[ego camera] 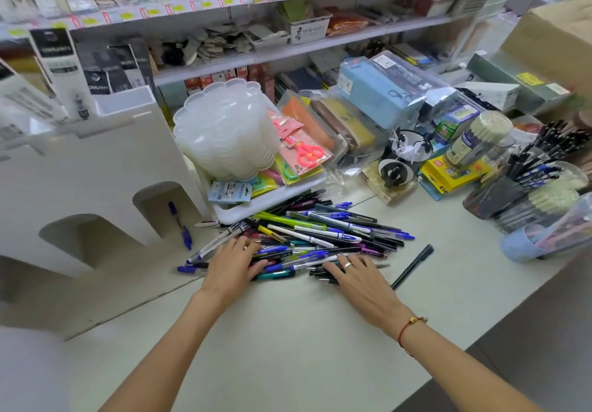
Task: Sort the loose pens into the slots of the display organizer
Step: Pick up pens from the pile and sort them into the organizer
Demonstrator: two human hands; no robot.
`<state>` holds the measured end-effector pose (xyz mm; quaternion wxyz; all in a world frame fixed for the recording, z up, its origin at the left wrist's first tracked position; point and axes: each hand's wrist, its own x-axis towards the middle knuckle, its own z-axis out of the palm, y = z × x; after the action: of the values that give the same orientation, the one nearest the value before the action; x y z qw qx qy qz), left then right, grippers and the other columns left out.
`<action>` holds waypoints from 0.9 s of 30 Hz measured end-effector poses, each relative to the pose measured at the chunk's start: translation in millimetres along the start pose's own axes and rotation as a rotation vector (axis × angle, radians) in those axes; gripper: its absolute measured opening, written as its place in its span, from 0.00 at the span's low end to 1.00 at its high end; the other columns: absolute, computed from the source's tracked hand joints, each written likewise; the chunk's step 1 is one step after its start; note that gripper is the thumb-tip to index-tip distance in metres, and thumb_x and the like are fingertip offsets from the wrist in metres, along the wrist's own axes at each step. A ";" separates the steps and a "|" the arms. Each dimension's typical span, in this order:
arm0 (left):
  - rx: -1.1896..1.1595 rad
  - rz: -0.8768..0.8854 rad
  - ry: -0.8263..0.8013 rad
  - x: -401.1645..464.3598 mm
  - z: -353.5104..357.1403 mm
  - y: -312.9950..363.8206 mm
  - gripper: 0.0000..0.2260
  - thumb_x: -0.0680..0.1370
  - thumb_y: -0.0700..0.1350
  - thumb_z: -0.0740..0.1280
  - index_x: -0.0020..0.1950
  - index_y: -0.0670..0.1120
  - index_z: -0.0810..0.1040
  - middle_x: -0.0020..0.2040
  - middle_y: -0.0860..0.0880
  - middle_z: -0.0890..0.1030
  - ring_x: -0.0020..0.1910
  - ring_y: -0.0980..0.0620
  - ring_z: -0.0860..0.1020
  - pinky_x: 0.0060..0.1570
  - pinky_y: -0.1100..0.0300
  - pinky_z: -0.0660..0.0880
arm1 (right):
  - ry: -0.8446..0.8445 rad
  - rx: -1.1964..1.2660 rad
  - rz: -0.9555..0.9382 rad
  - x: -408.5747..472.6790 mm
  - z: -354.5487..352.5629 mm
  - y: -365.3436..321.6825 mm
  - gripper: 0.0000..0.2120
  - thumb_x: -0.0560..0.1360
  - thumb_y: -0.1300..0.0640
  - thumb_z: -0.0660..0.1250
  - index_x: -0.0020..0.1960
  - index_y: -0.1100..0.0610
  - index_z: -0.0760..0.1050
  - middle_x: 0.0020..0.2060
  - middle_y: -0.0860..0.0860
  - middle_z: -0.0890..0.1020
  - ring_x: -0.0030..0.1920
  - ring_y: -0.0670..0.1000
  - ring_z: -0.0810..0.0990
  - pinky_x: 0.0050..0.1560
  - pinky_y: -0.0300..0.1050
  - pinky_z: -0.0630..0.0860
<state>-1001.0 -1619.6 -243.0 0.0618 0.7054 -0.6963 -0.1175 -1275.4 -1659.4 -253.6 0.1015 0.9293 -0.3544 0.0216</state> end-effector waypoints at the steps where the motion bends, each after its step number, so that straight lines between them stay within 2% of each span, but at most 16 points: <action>1: 0.001 -0.003 -0.016 -0.6 -0.7 -0.8 0.17 0.80 0.57 0.59 0.65 0.50 0.73 0.61 0.50 0.74 0.61 0.49 0.71 0.57 0.57 0.67 | 0.003 0.003 0.008 0.0 -1.3 -1.1 0.29 0.59 0.66 0.75 0.58 0.54 0.72 0.44 0.53 0.77 0.41 0.55 0.76 0.38 0.49 0.74; 7: -0.047 -0.030 -0.102 -3.3 -11.8 0.8 0.17 0.79 0.54 0.64 0.65 0.49 0.72 0.66 0.51 0.72 0.63 0.50 0.71 0.56 0.58 0.70 | -0.012 0.000 -0.048 3.4 -3.4 -0.3 0.32 0.58 0.67 0.77 0.59 0.55 0.70 0.42 0.53 0.78 0.40 0.55 0.77 0.34 0.48 0.74; 12: -0.020 -0.036 -0.131 -9.5 -19.4 2.9 0.15 0.79 0.54 0.63 0.60 0.47 0.75 0.62 0.49 0.74 0.60 0.49 0.72 0.52 0.56 0.71 | 0.029 0.057 -0.056 5.9 -14.9 3.9 0.22 0.66 0.58 0.77 0.57 0.55 0.73 0.41 0.50 0.78 0.38 0.51 0.77 0.35 0.44 0.73; 15: -0.062 -0.062 -0.065 -17.5 -20.4 1.4 0.10 0.80 0.50 0.62 0.60 0.48 0.73 0.60 0.49 0.76 0.57 0.48 0.75 0.49 0.55 0.73 | 0.028 0.215 0.062 14.7 -34.2 0.0 0.14 0.75 0.55 0.69 0.58 0.55 0.70 0.43 0.50 0.77 0.39 0.52 0.77 0.35 0.44 0.72; 17: -0.100 -0.101 -0.023 -23.0 -25.1 1.8 0.10 0.81 0.47 0.59 0.62 0.50 0.71 0.58 0.49 0.79 0.54 0.46 0.77 0.45 0.54 0.73 | -0.029 0.476 0.269 24.8 -55.8 -7.4 0.07 0.81 0.53 0.59 0.59 0.51 0.68 0.43 0.47 0.75 0.41 0.50 0.75 0.36 0.41 0.70; 19: -0.088 -0.150 0.020 -26.8 -31.8 2.2 0.10 0.82 0.45 0.56 0.62 0.50 0.70 0.54 0.48 0.80 0.50 0.45 0.78 0.40 0.54 0.70 | -0.052 0.815 0.480 34.0 -75.2 -19.0 0.04 0.83 0.51 0.54 0.57 0.48 0.64 0.39 0.44 0.73 0.38 0.46 0.72 0.34 0.37 0.66; 21: -0.060 -0.195 0.063 -31.4 -42.8 3.9 0.06 0.83 0.45 0.54 0.57 0.49 0.69 0.50 0.47 0.80 0.44 0.45 0.76 0.36 0.54 0.66 | -0.059 1.155 0.668 44.5 -87.3 -30.7 0.07 0.83 0.50 0.53 0.56 0.51 0.66 0.41 0.46 0.74 0.41 0.46 0.73 0.40 0.37 0.68; 23: -0.156 -0.272 0.098 -37.1 -53.6 6.3 0.06 0.84 0.46 0.52 0.57 0.48 0.67 0.46 0.46 0.79 0.41 0.45 0.75 0.36 0.53 0.68 | -0.126 1.540 0.872 53.8 -99.0 -42.7 0.10 0.83 0.50 0.54 0.59 0.54 0.69 0.42 0.47 0.74 0.43 0.46 0.73 0.46 0.42 0.69; 25: -0.474 -0.421 0.125 -46.3 -66.7 15.8 0.09 0.84 0.48 0.51 0.59 0.46 0.68 0.44 0.45 0.78 0.39 0.47 0.76 0.38 0.52 0.72 | -0.150 1.975 0.978 59.1 -107.5 -57.0 0.11 0.83 0.53 0.56 0.58 0.58 0.72 0.35 0.49 0.73 0.35 0.47 0.72 0.39 0.43 0.71; 27: -0.990 -0.622 0.073 -58.3 -81.0 32.6 0.11 0.84 0.46 0.54 0.60 0.43 0.70 0.43 0.46 0.76 0.36 0.52 0.75 0.34 0.58 0.75 | -0.149 2.270 1.004 62.5 -117.5 -72.7 0.11 0.83 0.55 0.56 0.54 0.60 0.73 0.31 0.51 0.72 0.30 0.48 0.71 0.35 0.41 0.72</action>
<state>-1012.3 -1568.4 -152.1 0.3705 0.7675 -0.3161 -0.4169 -1176.7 -1623.4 -144.2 -0.7990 0.2524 -0.4564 0.2992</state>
